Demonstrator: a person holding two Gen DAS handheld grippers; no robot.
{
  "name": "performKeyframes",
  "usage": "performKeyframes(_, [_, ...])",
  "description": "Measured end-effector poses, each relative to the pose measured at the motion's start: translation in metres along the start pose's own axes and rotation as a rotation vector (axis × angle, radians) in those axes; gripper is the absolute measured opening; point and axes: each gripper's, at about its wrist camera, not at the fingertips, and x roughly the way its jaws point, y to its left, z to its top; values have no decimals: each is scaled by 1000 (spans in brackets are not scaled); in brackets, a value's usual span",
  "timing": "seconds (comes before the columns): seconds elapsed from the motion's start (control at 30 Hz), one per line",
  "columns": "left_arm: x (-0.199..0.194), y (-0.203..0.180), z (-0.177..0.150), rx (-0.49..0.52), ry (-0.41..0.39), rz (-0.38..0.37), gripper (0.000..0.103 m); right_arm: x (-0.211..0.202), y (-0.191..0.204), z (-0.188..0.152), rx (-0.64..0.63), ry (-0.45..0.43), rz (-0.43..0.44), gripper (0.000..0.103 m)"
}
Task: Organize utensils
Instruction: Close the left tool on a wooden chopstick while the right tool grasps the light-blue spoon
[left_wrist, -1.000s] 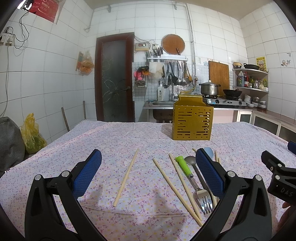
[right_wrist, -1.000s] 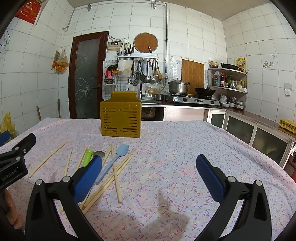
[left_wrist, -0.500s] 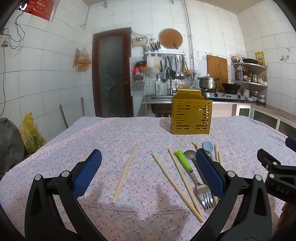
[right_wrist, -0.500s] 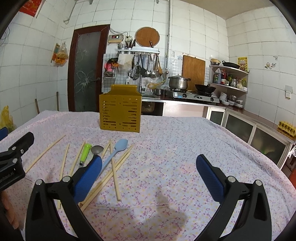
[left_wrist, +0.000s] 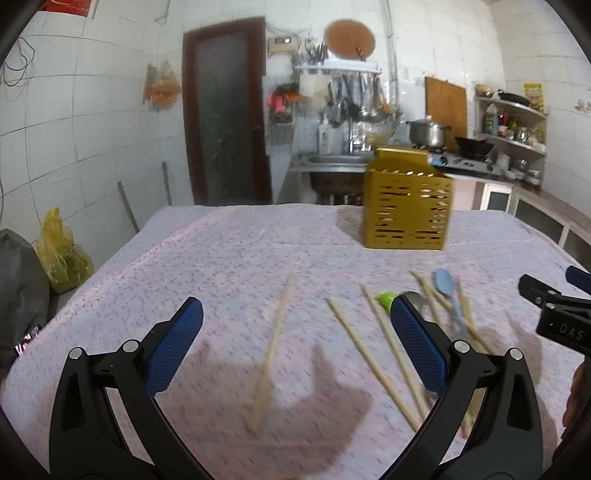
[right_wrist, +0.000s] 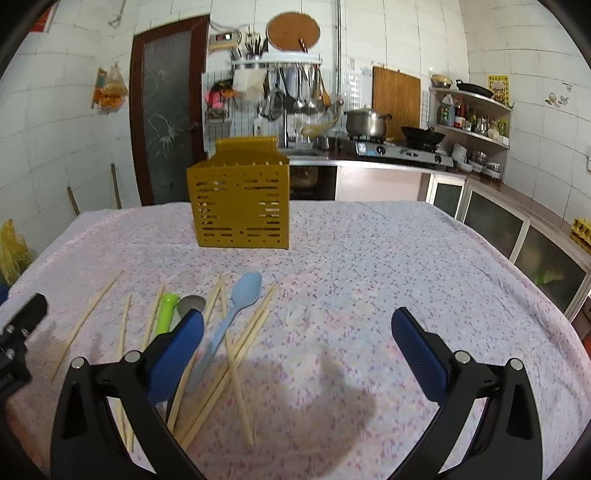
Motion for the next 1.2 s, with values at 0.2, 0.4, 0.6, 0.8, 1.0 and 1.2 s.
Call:
performKeyframes(0.2, [52,18,26,3,113,1,98,45,18,21,-22,86,-19,99])
performKeyframes(0.4, [114,36,40,-8,271,-22,98,94,35,29,-41,200,-50,99])
performKeyframes(0.6, [154,38,33,17,369,-52,98,129,40,31,-19,291,-72,99])
performKeyframes(0.8, [177,32,25,49,428,-54,98,144,44,25,-19,339,-93,99])
performKeyframes(1.0, [185,31,24,37,458,-75,86,145,48,23,-9,343,-91,99])
performKeyframes(1.2, [194,32,24,33,487,-68,77,149,56,22,-15,369,-85,86])
